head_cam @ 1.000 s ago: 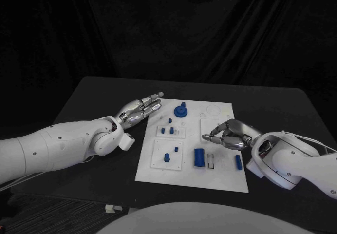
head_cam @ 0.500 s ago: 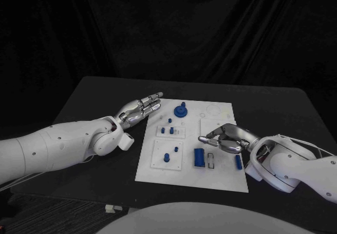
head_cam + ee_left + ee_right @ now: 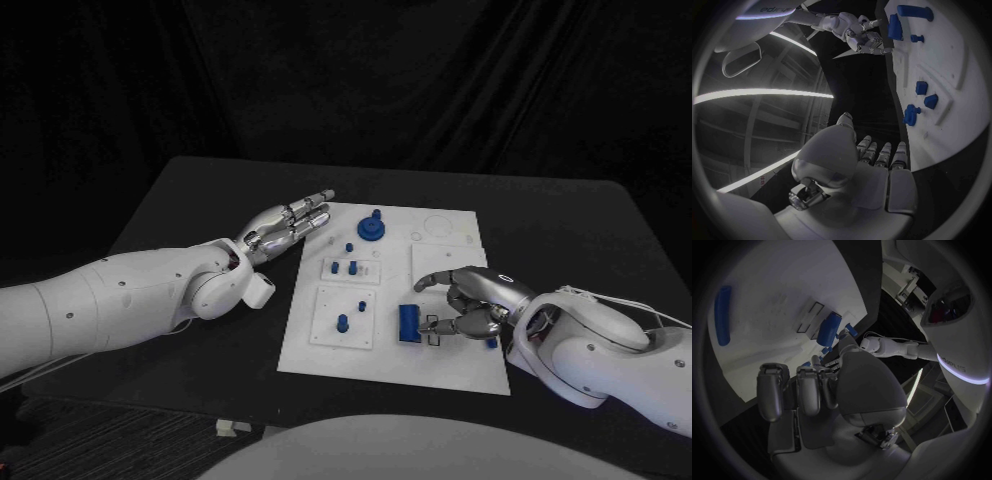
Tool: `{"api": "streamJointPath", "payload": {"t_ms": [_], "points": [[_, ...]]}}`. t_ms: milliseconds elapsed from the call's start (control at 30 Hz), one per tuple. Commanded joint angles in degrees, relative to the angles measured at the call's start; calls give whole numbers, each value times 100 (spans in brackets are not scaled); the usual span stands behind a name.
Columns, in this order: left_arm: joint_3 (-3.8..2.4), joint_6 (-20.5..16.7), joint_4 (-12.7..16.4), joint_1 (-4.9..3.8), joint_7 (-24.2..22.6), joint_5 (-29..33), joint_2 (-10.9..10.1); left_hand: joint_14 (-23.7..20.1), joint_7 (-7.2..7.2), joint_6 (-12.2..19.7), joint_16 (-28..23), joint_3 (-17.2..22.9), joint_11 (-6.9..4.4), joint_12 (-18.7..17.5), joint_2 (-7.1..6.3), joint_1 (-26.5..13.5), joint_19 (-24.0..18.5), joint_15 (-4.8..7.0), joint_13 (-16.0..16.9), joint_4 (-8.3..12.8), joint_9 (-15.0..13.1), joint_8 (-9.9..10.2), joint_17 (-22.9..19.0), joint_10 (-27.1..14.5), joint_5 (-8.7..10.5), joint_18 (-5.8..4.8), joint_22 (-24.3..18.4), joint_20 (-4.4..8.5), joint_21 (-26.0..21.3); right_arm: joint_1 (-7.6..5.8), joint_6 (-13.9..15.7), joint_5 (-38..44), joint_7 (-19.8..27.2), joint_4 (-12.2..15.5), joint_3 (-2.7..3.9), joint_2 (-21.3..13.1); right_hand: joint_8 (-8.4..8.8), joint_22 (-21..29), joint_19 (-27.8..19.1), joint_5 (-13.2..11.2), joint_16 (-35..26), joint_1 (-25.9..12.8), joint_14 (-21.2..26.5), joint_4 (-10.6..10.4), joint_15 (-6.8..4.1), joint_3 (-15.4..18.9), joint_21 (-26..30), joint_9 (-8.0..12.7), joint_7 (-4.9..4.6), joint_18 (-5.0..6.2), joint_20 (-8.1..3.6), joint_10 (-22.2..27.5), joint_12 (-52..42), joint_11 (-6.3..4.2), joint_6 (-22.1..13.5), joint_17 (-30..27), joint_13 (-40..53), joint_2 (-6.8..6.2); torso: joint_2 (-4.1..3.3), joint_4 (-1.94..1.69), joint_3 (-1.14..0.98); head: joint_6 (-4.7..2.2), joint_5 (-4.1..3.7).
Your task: Assemble the parts on the task board
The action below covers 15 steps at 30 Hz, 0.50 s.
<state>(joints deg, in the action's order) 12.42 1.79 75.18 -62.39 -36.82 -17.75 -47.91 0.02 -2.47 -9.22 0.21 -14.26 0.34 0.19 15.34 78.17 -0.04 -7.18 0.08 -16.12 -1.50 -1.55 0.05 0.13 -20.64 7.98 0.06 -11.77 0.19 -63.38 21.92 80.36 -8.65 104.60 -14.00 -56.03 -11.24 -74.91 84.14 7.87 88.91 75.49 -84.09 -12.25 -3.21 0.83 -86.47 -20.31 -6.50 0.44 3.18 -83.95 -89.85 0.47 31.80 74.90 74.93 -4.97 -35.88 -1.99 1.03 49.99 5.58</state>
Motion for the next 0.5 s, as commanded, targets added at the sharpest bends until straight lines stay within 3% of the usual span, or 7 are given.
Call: {"api": "streamJointPath", "payload": {"t_ms": [33, 200, 500], "points": [[-5, 61, 12, 12, -65, 30, 0, -2, -17, -27, -21, 19, 43, -19, -14, 57, 4, -45, -8, 14, -5, -33, -5, -13, -18, 49, -6, -24, -19, 71, 25, 865, -278, 15, 0, 0, -327, -1360, 364, -64, -38, 121, -515, -202, 38, -165, 39, -62, -3, 67, 27, -605, -15, 46, -75, 1188, 1507, -173, -4, -3, -6, 1, 0], [-5, 76, 13, 16, -47, 30, -10, -2, -35, -47, -21, 27, 62, -19, -11, 69, 4, -49, -8, 23, -8, -37, -5, -13, -30, 48, -6, -26, -19, 167, 99, 1079, -270, -2, 1, 46, -704, -1357, 358, -113, -49, 236, -510, -375, 44, -211, 51, -151, -10, 70, 31, -605, -15, 52, -167, 1166, 1507, -263, -4, 2, 0, 1, 4], [-5, 95, 15, 22, -26, 30, -16, -2, -80, -93, -21, 34, 98, -19, -8, 80, 4, -50, -8, 29, -15, -49, -5, -13, -32, 47, -6, -28, -19, 278, 302, 1250, -188, -3, 2, 99, -1632, -1354, 355, -259, -53, 270, -507, -431, 46, -186, 62, -464, -9, 72, 32, -605, -15, 54, -513, 1157, 1507, -326, -6, -5, 1, 1, -6]]}}
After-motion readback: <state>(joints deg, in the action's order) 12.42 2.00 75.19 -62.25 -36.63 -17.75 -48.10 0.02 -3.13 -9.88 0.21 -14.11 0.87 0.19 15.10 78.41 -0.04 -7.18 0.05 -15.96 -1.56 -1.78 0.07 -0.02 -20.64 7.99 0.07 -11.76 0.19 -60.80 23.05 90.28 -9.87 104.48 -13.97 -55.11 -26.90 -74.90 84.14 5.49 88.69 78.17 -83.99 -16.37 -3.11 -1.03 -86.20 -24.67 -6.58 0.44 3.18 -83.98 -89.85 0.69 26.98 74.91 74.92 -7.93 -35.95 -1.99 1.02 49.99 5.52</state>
